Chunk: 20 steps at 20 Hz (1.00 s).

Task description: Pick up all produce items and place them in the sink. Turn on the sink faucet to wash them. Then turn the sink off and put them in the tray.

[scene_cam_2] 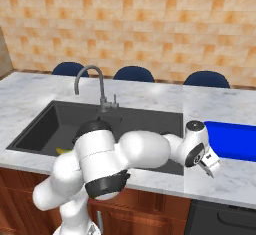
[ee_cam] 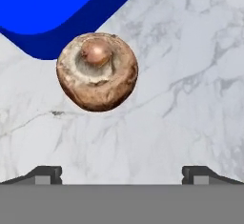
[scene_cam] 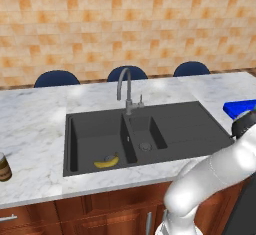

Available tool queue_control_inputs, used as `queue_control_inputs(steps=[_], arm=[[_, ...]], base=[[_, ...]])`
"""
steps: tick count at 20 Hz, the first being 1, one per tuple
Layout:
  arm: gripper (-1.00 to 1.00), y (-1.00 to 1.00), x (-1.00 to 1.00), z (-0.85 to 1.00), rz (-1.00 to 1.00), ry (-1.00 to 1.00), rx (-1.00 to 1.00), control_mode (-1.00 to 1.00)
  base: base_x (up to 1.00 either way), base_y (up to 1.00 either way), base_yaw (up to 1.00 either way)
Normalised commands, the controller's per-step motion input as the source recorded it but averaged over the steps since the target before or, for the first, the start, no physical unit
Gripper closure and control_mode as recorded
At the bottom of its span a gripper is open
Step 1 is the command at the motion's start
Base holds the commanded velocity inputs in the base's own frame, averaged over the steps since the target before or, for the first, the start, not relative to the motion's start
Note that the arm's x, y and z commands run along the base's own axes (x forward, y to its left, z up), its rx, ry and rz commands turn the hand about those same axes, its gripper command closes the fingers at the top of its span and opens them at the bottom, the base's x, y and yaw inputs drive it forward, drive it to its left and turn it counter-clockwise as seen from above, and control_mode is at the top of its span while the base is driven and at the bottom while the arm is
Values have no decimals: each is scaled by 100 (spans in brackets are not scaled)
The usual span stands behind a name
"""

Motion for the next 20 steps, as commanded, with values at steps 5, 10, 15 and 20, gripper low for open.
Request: queue_control_inputs(steps=[5, 10, 15, 20], arm=[[-100, -20, 26, 12, 0, 4, 5, -100], [-100, -16, 32, 6, 0, 10, 1, -100], [-100, -24, 32, 0, 0, 8, 1, -100], [-100, -36, 31, -2, 1, 9, 4, -100]], base=[[0, 0, 0], [0, 0, 0], [0, 0, 0], [0, 0, 0]])
